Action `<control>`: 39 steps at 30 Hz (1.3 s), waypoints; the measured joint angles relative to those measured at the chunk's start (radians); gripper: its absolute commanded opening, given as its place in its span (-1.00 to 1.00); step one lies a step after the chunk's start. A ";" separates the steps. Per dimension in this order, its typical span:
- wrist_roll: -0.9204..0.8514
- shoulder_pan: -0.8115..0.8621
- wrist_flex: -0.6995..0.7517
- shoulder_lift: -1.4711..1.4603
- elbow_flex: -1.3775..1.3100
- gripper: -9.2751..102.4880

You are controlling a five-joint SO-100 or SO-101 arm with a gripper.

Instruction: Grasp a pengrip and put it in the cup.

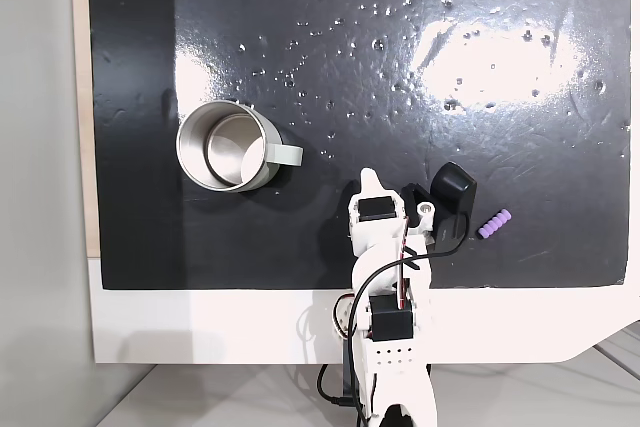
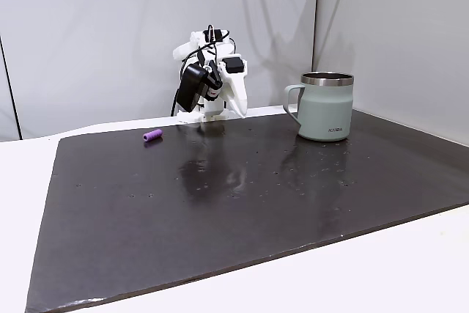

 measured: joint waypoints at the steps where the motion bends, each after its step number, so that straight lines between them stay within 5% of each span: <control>1: -0.005 0.000 0.000 0.000 0.000 -0.84; 11: -0.282 0.091 0.161 -0.060 -0.275 -0.83; 28: -0.680 0.272 0.781 -0.572 -1.160 -0.81; 39: -1.051 0.657 0.825 -0.844 -1.239 -0.72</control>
